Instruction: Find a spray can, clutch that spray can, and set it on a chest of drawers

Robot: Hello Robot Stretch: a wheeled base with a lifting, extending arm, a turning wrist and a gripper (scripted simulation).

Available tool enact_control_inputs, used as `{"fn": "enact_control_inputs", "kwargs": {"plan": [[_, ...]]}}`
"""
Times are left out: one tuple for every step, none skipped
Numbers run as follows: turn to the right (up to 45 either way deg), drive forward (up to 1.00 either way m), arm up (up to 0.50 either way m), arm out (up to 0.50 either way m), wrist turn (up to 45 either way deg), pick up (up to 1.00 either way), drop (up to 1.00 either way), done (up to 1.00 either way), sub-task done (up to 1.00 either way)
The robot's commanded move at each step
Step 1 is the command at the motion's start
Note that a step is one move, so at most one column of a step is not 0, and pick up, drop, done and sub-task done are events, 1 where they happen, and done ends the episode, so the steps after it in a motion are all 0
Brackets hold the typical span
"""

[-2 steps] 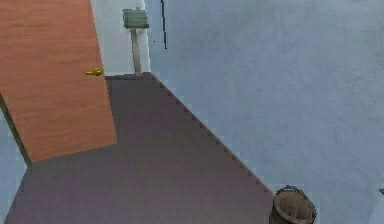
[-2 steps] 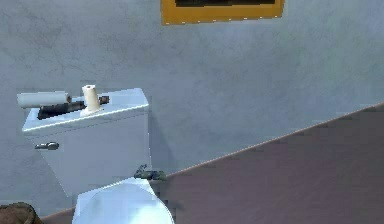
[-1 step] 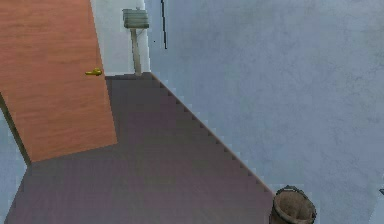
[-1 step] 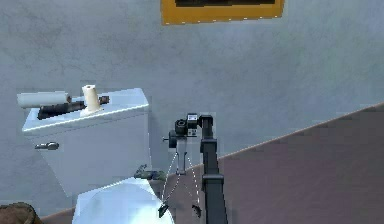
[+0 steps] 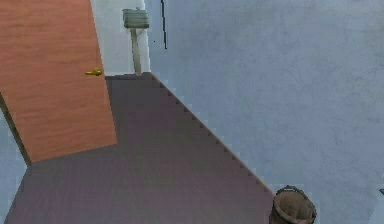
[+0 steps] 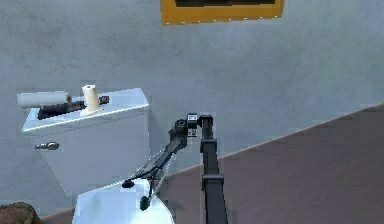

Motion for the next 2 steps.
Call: {"fn": "enact_control_inputs", "kwargs": {"plan": [[0.0, 0.0, 0.0, 0.0, 45.0, 0.0, 0.0, 0.0, 0.0], [0.0, 0.0, 0.0, 0.0, 45.0, 0.0, 0.0, 0.0, 0.0]]}}
